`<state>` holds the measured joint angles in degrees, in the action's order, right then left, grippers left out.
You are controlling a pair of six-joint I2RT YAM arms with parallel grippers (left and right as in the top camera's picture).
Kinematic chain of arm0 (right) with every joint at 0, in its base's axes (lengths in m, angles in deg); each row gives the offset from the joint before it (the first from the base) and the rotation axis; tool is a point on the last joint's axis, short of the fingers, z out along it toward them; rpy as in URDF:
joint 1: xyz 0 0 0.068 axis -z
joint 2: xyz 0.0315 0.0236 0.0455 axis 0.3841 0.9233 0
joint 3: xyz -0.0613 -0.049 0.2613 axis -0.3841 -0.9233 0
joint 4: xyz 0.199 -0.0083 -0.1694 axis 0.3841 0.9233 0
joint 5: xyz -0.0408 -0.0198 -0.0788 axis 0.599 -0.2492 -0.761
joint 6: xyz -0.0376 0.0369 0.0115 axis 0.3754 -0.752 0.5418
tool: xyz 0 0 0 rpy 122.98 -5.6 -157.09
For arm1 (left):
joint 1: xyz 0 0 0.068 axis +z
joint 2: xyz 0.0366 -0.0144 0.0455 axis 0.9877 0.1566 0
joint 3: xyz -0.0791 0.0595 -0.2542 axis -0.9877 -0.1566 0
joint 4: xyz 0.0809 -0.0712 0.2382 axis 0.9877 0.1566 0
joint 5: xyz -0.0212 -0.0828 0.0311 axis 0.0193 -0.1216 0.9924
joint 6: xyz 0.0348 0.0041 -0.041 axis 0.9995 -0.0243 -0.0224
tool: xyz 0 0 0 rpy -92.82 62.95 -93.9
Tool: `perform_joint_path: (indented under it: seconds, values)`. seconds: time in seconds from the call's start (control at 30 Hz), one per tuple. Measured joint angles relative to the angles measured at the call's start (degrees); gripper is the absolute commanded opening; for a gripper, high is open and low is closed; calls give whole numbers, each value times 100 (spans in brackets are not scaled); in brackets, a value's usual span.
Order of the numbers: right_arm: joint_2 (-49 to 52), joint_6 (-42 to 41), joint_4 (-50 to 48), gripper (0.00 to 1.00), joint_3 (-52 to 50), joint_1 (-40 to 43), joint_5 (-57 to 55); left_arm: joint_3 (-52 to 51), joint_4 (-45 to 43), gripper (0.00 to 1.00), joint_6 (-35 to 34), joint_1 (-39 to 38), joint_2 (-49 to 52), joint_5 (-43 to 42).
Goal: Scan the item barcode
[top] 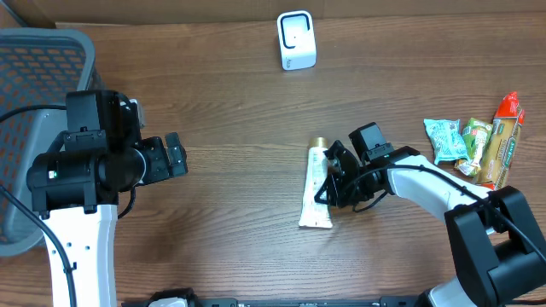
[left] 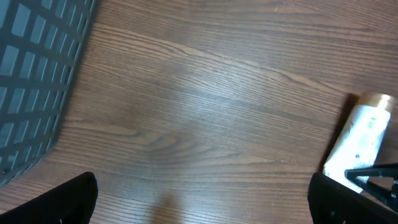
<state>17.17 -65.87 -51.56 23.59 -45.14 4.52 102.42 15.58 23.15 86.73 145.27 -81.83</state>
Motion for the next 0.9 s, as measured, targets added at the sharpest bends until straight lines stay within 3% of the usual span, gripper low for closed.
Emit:
perform_joint_path:
  seconds: [0.23,0.4,0.43,0.47,0.5,0.6,0.63,0.67,0.7,0.73,0.8,0.9]
  values:
    - [2,-35,50,4,0,7,232,0,0,100,0,0,-2,0]
    - [0,-26,52,28,0,68,367,0,2,100,0,0,0,-2]
    - [0,-61,74,28,0,81,385,0,0,100,-2,0,0,0]
    - [0,-20,63,12,4,81,387,0,2,100,0,0,0,-2]
    - [-2,-22,94,5,7,81,372,0,0,100,0,0,0,0]
    - [-11,-103,181,5,7,81,234,0,0,100,0,0,0,0]
    - [-11,-120,190,10,7,81,212,0,0,100,0,0,-2,0]
    - [-11,-129,192,28,7,81,199,0,0,100,0,0,-2,0]
    - [-15,-140,199,55,7,81,186,0,2,99,0,0,-2,0]
    - [-20,-140,201,71,7,81,146,0,0,100,0,0,-2,0]
    - [-20,-160,208,78,7,81,72,0,2,100,0,0,-2,0]
    - [-20,-192,199,80,7,74,11,0,0,100,0,0,-2,0]
